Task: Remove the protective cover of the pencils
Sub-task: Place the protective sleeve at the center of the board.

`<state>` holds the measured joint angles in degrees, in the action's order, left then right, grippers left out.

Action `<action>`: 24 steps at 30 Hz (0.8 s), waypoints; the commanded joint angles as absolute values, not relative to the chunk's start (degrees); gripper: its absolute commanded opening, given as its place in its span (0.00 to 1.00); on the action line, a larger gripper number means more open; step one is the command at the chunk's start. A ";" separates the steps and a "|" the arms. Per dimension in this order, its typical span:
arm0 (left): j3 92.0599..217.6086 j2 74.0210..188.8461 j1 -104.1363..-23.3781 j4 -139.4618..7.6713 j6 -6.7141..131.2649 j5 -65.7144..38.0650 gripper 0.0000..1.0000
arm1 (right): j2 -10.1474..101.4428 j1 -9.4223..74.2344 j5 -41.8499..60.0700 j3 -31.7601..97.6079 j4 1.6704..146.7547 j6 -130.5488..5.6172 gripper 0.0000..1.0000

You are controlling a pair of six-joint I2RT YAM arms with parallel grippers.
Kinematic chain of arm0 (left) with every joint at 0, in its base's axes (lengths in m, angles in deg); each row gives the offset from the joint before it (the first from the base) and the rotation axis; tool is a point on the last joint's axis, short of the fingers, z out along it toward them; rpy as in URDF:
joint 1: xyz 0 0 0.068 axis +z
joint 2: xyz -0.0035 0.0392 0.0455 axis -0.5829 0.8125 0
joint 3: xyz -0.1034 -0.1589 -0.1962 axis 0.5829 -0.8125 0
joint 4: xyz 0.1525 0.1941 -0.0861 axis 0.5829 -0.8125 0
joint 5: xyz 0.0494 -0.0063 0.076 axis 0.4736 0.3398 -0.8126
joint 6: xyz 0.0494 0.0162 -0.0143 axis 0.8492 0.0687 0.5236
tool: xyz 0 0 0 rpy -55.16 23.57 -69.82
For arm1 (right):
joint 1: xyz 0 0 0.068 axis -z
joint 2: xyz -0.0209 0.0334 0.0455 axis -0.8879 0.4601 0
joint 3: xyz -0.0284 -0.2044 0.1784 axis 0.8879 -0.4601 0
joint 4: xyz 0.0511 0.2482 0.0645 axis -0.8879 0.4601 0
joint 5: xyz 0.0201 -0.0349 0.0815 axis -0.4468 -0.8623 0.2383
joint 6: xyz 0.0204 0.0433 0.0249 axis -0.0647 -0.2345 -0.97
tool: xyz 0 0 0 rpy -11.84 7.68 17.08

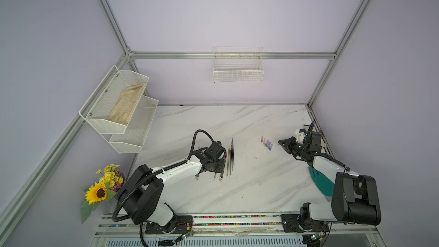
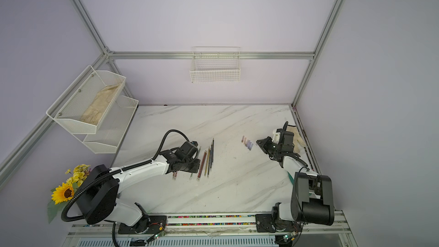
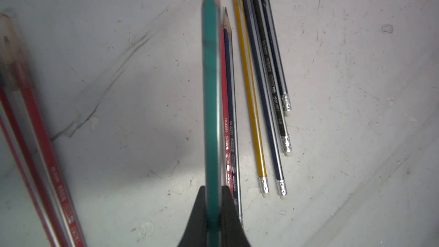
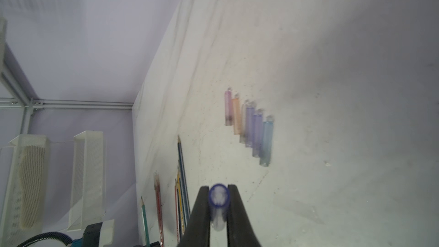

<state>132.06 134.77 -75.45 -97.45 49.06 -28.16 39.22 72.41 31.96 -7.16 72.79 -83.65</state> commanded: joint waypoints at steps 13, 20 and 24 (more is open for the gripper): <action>130.67 140.99 -72.13 -91.50 54.18 -19.62 0.00 | 49.28 72.84 30.13 -9.11 71.07 -81.81 0.11; 130.74 142.09 -72.13 -90.90 54.36 -19.02 0.00 | 52.39 72.19 32.18 -9.12 68.84 -82.17 0.11; 130.70 141.92 -72.13 -90.84 54.36 -18.52 0.00 | 52.84 70.94 31.92 -8.63 68.84 -81.99 0.13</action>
<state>131.81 141.76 -72.37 -91.88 53.17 -20.08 51.96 71.82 32.44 -8.23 68.95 -82.07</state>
